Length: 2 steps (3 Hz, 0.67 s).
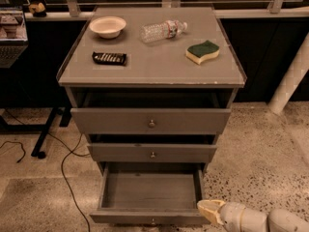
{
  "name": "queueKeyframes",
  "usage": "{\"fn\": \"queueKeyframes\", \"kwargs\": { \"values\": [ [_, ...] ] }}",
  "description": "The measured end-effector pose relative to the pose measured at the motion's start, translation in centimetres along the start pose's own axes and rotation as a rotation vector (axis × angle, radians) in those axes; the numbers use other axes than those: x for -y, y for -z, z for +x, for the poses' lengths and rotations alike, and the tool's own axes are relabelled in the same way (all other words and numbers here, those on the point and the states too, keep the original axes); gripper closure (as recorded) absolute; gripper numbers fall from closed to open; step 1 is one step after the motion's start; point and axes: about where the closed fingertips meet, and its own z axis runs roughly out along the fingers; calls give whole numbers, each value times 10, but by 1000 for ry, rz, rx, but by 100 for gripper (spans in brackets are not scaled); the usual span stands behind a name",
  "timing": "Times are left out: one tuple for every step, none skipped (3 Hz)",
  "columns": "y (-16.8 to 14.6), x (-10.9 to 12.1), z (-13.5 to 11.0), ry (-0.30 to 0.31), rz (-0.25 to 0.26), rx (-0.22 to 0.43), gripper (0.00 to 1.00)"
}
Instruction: Close bottom drawer
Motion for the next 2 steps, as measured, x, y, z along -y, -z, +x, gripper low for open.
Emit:
{"fn": "queueKeyframes", "kwargs": {
  "values": [
    [-15, 14, 36, -69, -20, 4, 100],
    [-15, 14, 36, -69, -20, 4, 100]
  ]
}}
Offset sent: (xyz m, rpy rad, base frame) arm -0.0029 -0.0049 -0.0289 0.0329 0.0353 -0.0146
